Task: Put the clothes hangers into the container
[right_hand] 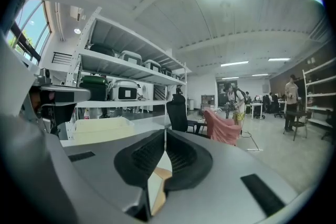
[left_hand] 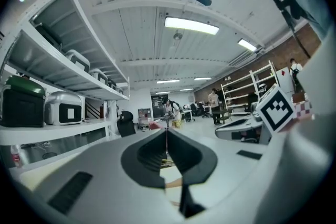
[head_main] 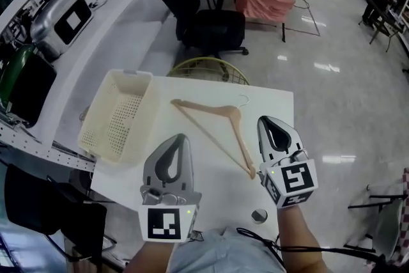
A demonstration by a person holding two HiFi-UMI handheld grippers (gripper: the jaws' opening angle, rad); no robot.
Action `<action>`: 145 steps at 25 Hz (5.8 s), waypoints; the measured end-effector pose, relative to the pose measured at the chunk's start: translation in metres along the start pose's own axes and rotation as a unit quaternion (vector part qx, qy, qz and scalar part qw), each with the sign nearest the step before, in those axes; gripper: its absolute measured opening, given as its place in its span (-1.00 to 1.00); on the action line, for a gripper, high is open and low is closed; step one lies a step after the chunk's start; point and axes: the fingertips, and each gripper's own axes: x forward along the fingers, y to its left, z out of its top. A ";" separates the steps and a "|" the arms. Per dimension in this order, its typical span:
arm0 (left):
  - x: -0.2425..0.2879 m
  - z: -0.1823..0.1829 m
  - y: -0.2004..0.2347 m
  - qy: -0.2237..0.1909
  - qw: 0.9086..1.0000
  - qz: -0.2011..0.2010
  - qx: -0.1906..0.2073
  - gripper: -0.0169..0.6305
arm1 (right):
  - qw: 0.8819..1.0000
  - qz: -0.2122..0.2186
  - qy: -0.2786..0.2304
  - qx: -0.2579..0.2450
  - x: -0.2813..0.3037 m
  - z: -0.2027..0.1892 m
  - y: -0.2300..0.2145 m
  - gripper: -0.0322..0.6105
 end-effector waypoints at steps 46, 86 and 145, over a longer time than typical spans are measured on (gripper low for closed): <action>0.101 -0.177 0.020 0.147 0.981 -0.064 -0.106 -0.91 | 0.945 -0.027 0.315 0.082 0.088 -0.239 0.006 -0.63; -0.084 0.067 0.022 -0.064 0.993 0.101 0.020 -0.91 | 0.999 0.009 0.016 0.041 -0.040 0.035 0.040 -0.62; -0.087 -0.001 0.262 -0.067 0.997 -0.044 0.002 -0.91 | 0.988 -0.124 0.068 0.061 0.078 0.017 0.238 -0.62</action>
